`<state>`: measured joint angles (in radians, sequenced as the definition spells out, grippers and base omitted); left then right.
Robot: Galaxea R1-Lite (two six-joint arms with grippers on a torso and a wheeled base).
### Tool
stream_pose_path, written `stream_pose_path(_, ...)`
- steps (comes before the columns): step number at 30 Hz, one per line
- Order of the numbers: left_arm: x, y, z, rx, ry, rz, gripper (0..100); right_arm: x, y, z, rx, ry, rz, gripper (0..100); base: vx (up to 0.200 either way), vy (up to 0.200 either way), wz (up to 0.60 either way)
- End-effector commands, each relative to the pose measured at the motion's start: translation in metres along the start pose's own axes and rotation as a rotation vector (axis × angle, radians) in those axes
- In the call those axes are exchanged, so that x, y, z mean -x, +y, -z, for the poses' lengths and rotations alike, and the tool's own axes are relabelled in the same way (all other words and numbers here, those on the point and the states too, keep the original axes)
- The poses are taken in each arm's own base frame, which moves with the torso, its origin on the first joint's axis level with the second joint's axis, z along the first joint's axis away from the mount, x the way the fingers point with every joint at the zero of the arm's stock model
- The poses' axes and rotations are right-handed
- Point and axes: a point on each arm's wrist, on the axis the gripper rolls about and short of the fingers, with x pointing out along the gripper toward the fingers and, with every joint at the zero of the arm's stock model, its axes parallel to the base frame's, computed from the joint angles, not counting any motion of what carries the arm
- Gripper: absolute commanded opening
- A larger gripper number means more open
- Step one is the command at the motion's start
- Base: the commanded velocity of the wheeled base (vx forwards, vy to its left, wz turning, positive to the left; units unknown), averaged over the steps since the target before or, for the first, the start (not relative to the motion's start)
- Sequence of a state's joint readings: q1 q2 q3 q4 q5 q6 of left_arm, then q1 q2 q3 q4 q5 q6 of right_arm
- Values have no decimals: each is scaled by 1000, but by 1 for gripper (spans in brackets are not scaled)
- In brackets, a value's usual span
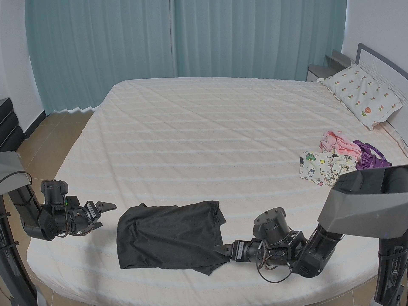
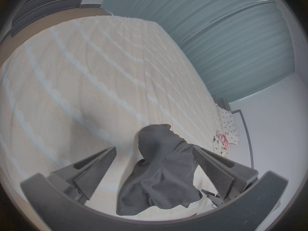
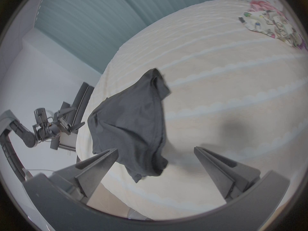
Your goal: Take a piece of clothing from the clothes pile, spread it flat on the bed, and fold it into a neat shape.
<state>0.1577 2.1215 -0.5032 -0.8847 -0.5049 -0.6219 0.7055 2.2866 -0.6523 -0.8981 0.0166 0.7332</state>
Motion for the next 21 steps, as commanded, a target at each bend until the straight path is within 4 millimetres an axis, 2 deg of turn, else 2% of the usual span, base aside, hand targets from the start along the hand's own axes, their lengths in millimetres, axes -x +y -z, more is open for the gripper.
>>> stream_pose_path(1, 1, 11, 7, 27, 9, -14, 100, -17, 14, 11, 52, 36, -25, 100, 0, 0, 0)
stream_pose_path(9, -2, 14, 7, 29, 11, -16, 100, -25, 15, 21, 157, 71, -27, 100, 0, 0, 0)
stream_pose_path(10, -2, 14, 7, 31, 8, -19, 100, -26, 17, 23, 179, 77, -23, 0, 0, 0, 0)
stream_pose_path(21, -2, 15, 7, 32, 8, -20, 100, -10, 13, 26, 222, 115, 18, 0, 0, 0, 0)
